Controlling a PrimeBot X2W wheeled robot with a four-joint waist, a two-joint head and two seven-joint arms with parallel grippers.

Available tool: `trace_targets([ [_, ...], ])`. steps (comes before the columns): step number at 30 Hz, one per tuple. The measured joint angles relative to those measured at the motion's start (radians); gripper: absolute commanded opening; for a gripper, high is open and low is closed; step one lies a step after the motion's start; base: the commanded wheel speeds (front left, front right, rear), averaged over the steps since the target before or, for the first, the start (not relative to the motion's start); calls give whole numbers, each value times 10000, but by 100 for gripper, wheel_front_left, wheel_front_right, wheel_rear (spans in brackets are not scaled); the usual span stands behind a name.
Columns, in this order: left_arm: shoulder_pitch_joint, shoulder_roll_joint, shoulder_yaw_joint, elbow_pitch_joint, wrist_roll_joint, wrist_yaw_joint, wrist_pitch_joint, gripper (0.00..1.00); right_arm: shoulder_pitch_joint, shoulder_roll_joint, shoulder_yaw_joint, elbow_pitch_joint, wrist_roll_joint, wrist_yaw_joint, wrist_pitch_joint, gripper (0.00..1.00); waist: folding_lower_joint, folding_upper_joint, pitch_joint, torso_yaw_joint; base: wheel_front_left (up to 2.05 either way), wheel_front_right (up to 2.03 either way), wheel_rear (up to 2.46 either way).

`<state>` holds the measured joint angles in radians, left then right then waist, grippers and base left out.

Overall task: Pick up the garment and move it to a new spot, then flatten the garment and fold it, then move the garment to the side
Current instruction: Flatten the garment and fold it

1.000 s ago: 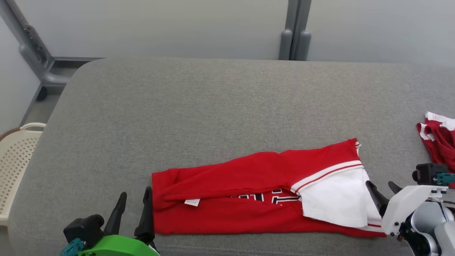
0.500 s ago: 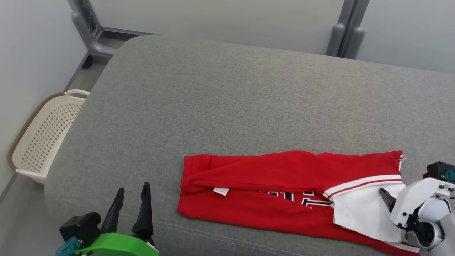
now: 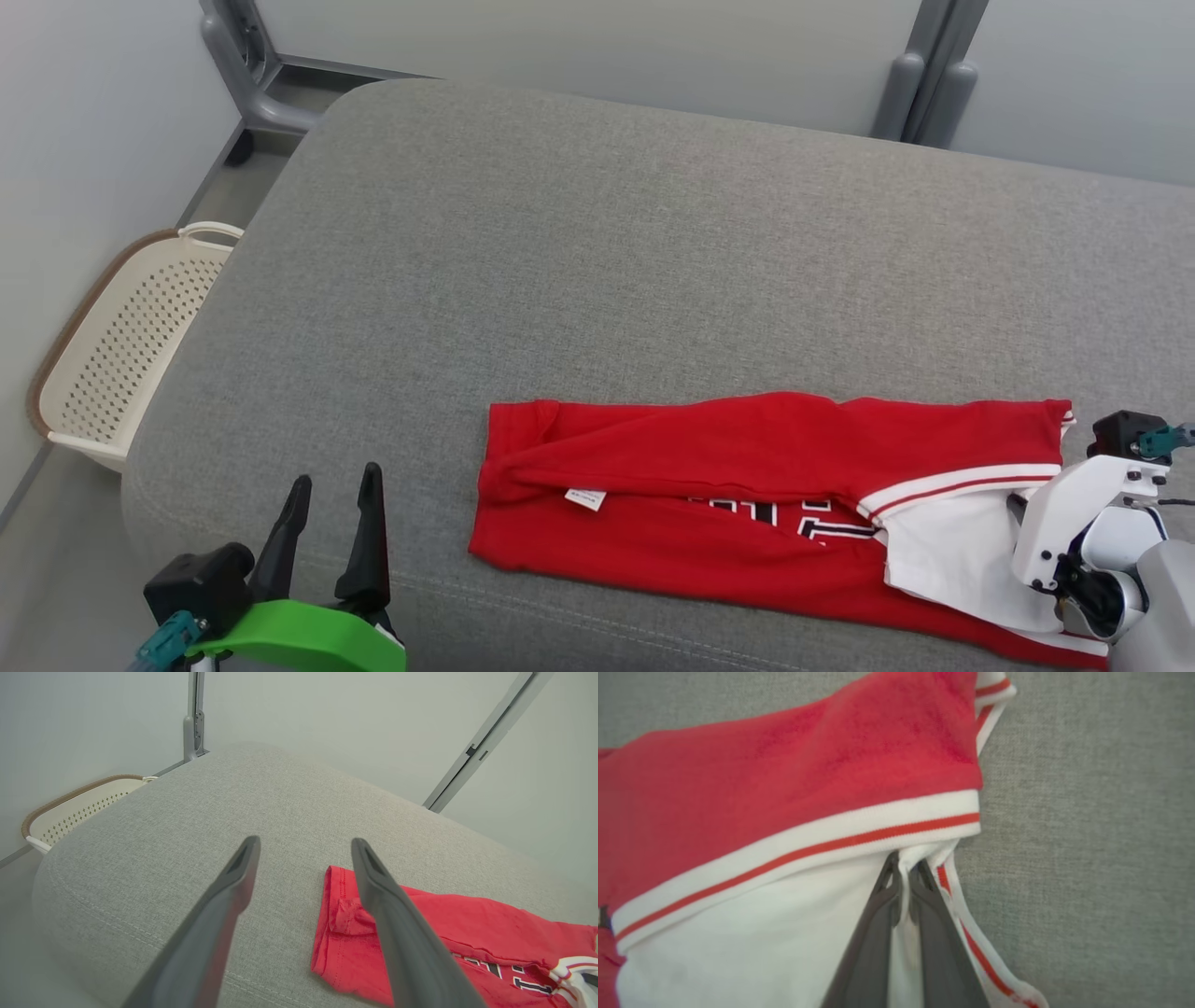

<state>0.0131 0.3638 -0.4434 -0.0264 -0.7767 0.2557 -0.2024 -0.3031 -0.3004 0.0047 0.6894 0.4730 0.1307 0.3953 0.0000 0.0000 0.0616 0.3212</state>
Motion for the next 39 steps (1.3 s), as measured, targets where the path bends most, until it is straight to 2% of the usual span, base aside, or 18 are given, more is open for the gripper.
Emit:
trace_targets([
  [6, -34, 192, 117, -19, 61, 100, 33, 100, -295, 0, -59, 247, -6, 25, -245, 0, 0, 0, -36, -343, 0, 0, 0],
  [15, -35, 234, 157, -109, 59, 173, 29, 100, -781, -807, -462, 242, 199, 13, -257, 0, 0, 0, -81, -1139, 0, 0, 0],
  [21, -35, 222, 134, -163, 59, 209, 31, 100, -825, -1273, -800, -380, 316, 10, 19, 0, 0, 0, -113, -1698, 0, 0, 0],
  [26, -7, 186, 111, -157, 54, 261, 4, 100, -709, -1198, -692, -1530, 721, 8, 447, 0, 0, 0, -182, -2088, 0, 0, 0],
  [33, 39, 81, 31, -56, 27, 247, -27, 100, -143, -947, 316, -4065, 1080, 4, 1198, 0, 0, 0, -448, -2461, 0, 0, 0],
  [39, 60, 21, -77, 4, 4, 171, -27, 100, 378, -719, 1057, -6019, 1151, 2, 1852, 0, 1, 0, -721, -2501, 0, 0, 0],
])
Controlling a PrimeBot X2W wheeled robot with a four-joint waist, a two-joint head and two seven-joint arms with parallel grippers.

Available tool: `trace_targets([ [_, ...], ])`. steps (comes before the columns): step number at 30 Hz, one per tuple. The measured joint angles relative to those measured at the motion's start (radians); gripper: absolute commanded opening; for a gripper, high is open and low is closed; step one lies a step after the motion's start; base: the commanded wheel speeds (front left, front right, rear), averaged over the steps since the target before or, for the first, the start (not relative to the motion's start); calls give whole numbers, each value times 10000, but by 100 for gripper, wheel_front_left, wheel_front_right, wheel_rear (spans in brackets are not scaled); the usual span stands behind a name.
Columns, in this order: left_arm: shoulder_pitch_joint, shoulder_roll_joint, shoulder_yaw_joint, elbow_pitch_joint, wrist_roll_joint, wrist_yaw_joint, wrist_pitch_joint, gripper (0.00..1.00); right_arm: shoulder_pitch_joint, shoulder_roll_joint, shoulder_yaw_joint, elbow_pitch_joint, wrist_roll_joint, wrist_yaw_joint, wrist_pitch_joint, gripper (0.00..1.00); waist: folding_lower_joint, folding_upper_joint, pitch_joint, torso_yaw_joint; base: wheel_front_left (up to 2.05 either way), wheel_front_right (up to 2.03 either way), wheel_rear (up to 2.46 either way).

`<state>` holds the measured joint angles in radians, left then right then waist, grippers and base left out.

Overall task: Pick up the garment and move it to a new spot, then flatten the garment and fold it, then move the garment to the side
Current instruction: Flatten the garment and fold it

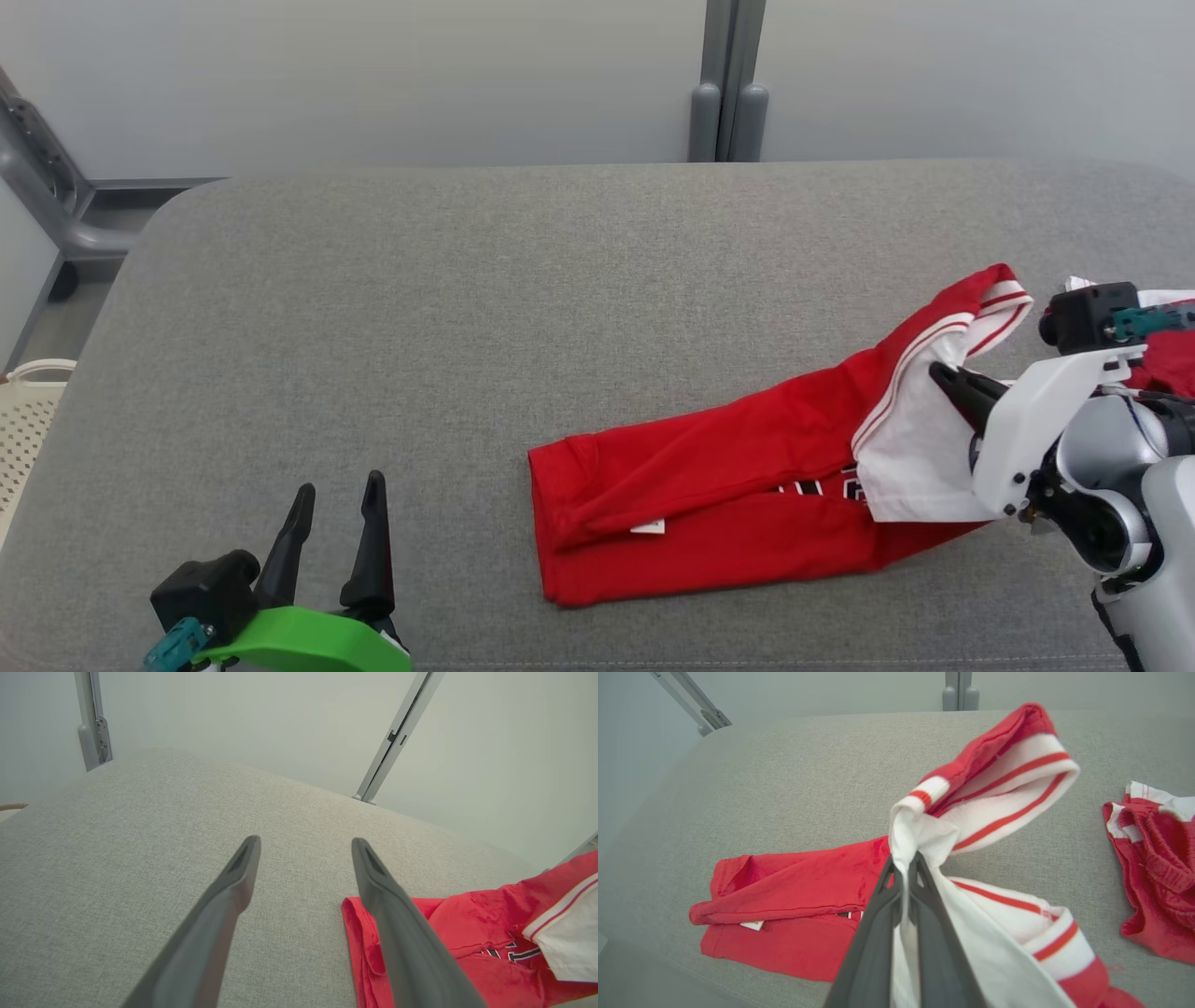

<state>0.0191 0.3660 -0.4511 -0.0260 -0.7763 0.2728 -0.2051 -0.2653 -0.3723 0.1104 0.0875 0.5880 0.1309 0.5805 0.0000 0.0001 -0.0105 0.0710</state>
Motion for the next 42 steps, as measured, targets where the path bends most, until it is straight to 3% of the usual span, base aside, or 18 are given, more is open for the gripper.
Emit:
trace_targets([
  [5, 4, -29, -36, 65, -56, -94, -31, 100, 148, 462, 610, -878, -136, 0, 364, 0, 0, 0, -98, 232, 0, 0, 0],
  [10, 4, -63, -142, 98, -61, -186, -46, 100, 115, 1216, 1162, -662, -424, 0, 393, 0, 0, 0, -165, 559, 0, 0, 0],
  [21, -241, -240, -525, 192, -6, -362, 31, 100, -815, 2936, 1864, 2778, -1202, -2, -871, 0, 0, 0, -158, 1438, 0, 0, 0],
  [28, -430, -393, -729, 345, 42, -453, 98, 100, -1559, 3212, 2063, 4759, -1179, -2, -1680, 0, 0, 0, -89, 2044, 0, 0, 0],
  [37, -556, -558, -880, 594, 54, -541, 86, 100, -2373, 3233, 3216, 6330, -196, -2, -2334, 0, 0, 0, 6, 2571, 0, 0, 0],
  [38, -563, -568, -890, 606, 54, -545, 86, 100, -2457, 3233, 3279, 6506, -174, -2, -2449, 5, 0, 0, 11, 2594, 0, 0, 0],
  [40, -575, -577, -888, 640, 54, -568, 84, 100, -2631, 3229, 3452, 6763, -40, -2, -2585, 52, 0, 0, 6, 2608, 0, 0, 0],
  [41, -577, -575, -872, 652, 54, -568, 59, 100, -2710, 3229, 3528, 6819, 86, -2, -2677, 100, 0, 0, -4, 2595, 0, 0, 0],
  [42, -576, -571, -849, 654, 52, -564, 21, 100, -2809, 3225, 3657, 6828, 123, -2, -2750, 100, 0, 0, -15, 2569, 0, 0, 0],
])
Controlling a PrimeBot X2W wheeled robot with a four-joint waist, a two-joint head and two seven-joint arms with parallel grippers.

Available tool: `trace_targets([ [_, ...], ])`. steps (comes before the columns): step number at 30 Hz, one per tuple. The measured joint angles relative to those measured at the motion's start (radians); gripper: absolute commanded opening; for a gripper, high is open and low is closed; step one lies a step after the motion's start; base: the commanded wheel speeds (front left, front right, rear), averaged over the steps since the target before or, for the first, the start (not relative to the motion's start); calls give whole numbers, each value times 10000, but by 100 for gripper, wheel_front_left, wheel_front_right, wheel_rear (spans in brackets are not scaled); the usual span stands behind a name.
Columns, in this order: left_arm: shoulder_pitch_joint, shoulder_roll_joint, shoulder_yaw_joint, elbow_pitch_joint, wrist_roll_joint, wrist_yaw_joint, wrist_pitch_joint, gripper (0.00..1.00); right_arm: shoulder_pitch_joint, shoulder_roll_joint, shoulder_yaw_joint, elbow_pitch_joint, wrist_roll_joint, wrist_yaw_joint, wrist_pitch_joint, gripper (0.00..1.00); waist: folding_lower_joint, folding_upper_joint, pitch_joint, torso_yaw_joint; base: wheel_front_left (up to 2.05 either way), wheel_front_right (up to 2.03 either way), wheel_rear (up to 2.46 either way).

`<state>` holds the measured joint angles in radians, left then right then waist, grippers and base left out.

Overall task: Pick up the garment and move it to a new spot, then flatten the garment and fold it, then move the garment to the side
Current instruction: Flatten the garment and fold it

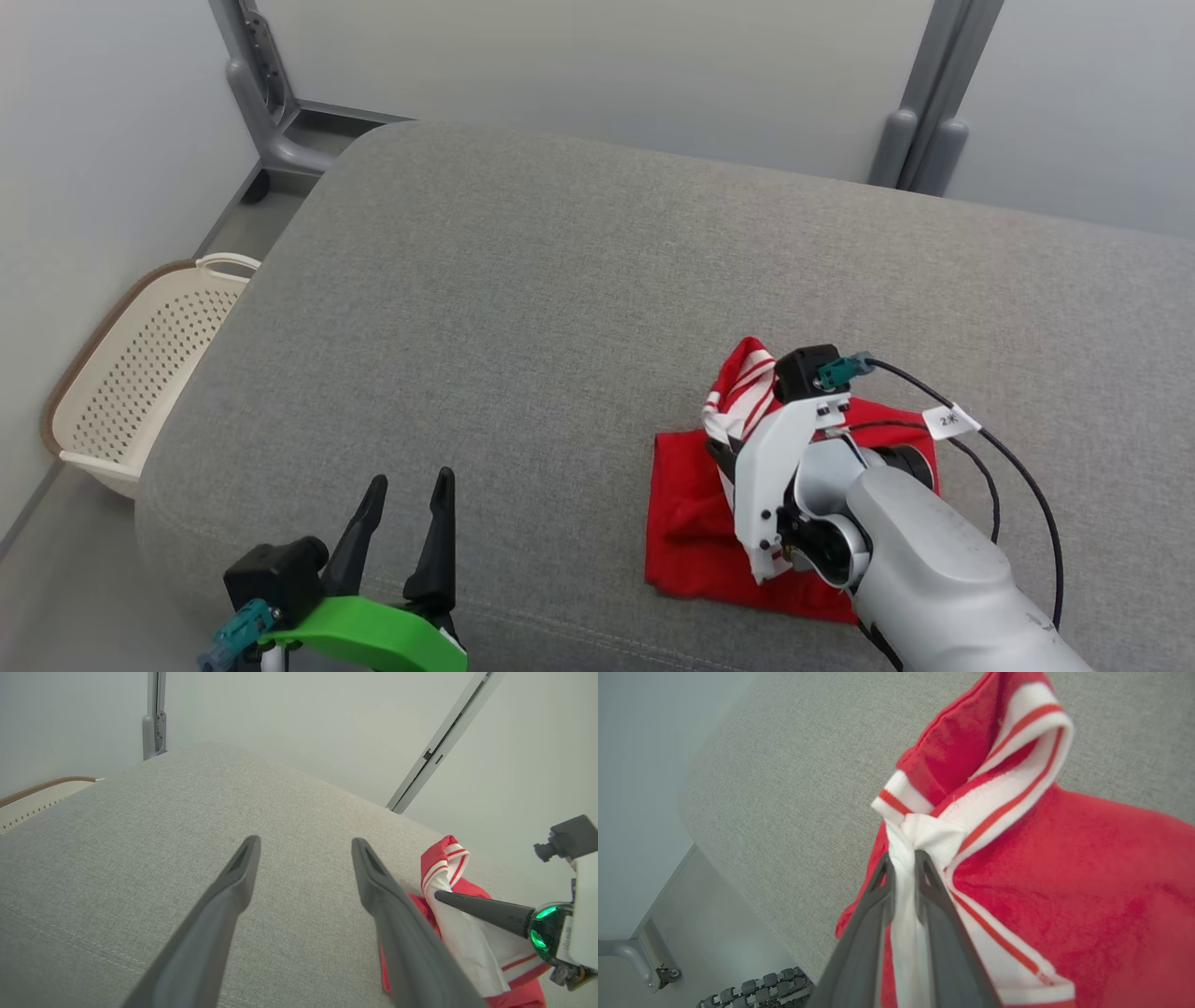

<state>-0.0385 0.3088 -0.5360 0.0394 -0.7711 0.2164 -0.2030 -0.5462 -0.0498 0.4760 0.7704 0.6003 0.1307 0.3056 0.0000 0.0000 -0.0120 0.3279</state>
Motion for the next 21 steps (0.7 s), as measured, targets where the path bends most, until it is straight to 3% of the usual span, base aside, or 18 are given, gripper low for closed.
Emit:
trace_targets([
  [8, 85, 23, 107, -25, -29, 98, -94, 100, -720, 8, 426, -430, 245, 0, 13, 100, 0, 0, -137, -499, 0, 0, 0],
  [13, 96, 40, 140, -109, -29, 167, -98, 100, -1016, -8, -130, -995, 36, 0, -92, 100, 0, 0, -233, -892, 0, 0, 0],
  [21, 242, 148, 169, -263, -52, 236, -105, 100, -385, -1149, -1632, -1843, -242, 0, -255, 100, 0, 0, -298, -1294, 0, 0, 0],
])
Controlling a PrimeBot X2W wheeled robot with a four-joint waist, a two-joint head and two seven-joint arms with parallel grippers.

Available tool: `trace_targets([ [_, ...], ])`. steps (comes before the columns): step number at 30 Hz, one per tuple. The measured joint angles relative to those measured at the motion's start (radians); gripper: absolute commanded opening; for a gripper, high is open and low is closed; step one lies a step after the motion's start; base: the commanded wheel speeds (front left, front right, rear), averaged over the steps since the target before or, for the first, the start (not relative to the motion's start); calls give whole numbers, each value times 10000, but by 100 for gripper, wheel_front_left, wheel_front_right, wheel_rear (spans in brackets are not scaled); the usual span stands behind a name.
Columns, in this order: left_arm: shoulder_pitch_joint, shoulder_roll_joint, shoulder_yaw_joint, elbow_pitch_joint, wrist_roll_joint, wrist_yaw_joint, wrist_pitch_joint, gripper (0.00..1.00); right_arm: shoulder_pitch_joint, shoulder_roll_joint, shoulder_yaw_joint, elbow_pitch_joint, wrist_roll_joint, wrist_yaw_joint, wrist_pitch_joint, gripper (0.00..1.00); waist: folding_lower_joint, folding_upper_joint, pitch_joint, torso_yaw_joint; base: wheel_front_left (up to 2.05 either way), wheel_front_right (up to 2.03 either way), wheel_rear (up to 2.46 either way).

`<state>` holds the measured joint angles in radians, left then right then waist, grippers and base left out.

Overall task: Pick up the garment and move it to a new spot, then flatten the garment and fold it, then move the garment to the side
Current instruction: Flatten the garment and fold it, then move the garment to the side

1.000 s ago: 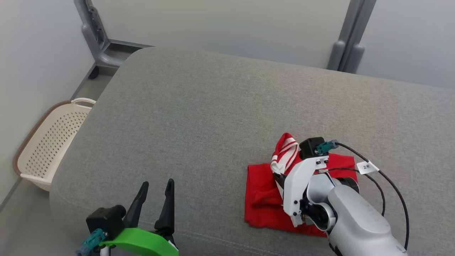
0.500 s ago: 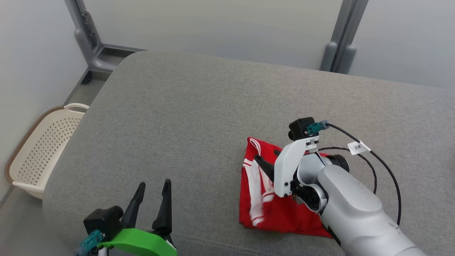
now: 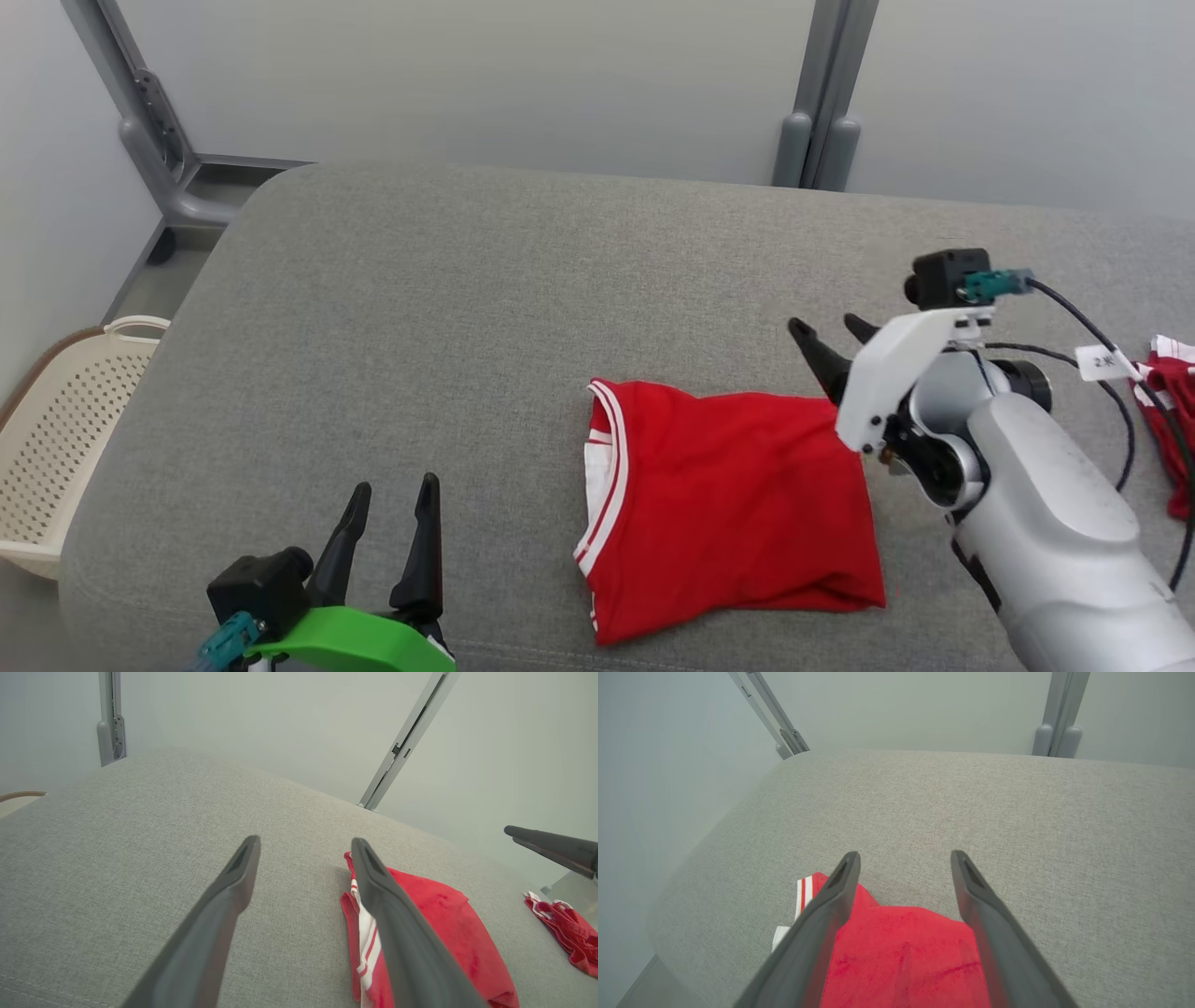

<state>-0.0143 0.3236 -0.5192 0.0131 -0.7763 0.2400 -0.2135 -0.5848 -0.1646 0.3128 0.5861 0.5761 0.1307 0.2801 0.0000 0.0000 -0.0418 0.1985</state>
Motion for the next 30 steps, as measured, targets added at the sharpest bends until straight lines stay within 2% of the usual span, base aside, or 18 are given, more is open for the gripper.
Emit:
trace_targets([
  [6, 43, 65, 8, -132, -21, 69, 15, 100, 1221, -742, -736, -483, 6, -2, 274, 100, 0, 0, 159, -134, 0, 0, 0],
  [14, -95, 142, -15, -336, 0, 79, 113, 100, 2326, -1085, -861, -1064, 596, 0, 738, 100, 0, 0, 600, -126, 0, 0, 0],
  [22, -343, 278, -33, -489, 130, 161, 234, 100, 2778, -1243, -813, -1009, 1095, 0, 1166, 100, 0, 0, 909, 254, 0, 0, 0],
  [30, -391, 291, -56, -514, 134, 165, 272, 100, 2709, -1108, -943, -297, 1484, 0, 1335, 100, 0, 0, 1091, 797, 0, 0, 0],
])
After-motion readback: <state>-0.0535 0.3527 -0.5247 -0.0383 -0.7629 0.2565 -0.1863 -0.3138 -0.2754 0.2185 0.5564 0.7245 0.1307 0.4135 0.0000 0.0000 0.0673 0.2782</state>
